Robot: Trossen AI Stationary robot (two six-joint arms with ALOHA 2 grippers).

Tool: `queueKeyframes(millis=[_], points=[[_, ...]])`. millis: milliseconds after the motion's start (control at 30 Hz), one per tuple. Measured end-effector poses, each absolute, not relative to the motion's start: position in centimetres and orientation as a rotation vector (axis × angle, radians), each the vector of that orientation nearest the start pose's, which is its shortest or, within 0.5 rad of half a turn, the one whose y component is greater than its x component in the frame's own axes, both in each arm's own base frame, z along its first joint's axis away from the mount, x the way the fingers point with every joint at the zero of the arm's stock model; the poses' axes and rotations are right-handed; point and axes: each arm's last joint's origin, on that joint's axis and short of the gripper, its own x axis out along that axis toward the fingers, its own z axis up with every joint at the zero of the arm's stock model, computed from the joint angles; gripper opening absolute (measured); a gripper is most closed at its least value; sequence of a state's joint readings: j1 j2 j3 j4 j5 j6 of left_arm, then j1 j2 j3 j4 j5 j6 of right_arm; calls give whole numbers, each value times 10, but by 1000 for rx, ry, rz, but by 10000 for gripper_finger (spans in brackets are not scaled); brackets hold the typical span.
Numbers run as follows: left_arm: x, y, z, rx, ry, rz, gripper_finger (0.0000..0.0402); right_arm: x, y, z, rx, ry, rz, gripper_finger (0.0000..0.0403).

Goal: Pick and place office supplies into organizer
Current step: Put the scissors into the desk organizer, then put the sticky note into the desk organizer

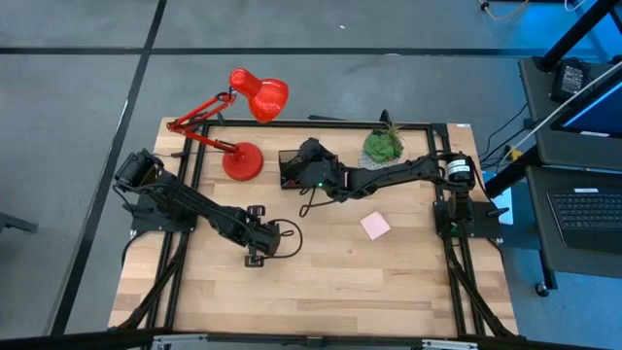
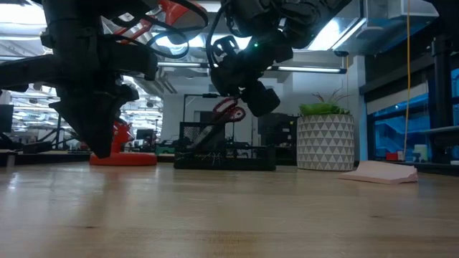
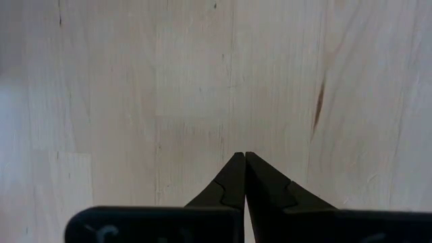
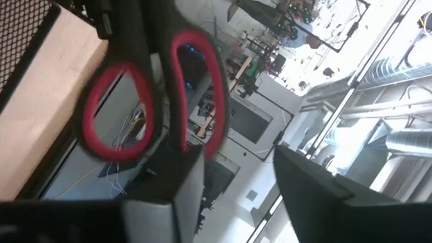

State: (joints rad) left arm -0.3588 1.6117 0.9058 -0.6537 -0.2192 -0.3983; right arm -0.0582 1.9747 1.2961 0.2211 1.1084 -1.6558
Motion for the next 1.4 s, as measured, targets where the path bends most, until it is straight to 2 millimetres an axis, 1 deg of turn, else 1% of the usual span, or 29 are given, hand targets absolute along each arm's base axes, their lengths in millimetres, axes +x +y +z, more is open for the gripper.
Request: queueKeyframes(millis=[100,200,400,533,633,733,867,967,1100,1200,1267,1400], points=[[261,-91,160,48,1292,142,6,422,-50,204,-1658,1296,-537,212],[261,-91,160,48,1292,142,6,422,-49,204,-1663,1303,-541,230],[261,-91,160,48,1292,142,6,423,-40,206,-1659,1285,-559,238],[261,-91,160,48,1293,142,6,423,-26,214,-1632,1212,-590,238],[261,-91,160,48,1294,142,6,420,-11,227,-1569,1124,-636,237],[261,-91,160,47,1296,139,6,415,8,240,-1453,1023,-709,236],[260,-91,160,47,1297,139,6,405,36,250,-1326,936,-784,235],[261,-91,160,60,1292,126,6,394,55,250,-1262,897,-745,235],[263,-96,162,161,1264,27,6,378,74,238,-1131,883,-608,235],[260,-98,173,166,1225,-35,6,366,83,227,-960,912,-449,235],[255,-98,186,160,1179,-55,3,359,87,220,-848,957,-372,235],[244,-97,219,202,1027,-128,3,349,92,214,-695,1024,-333,235]])
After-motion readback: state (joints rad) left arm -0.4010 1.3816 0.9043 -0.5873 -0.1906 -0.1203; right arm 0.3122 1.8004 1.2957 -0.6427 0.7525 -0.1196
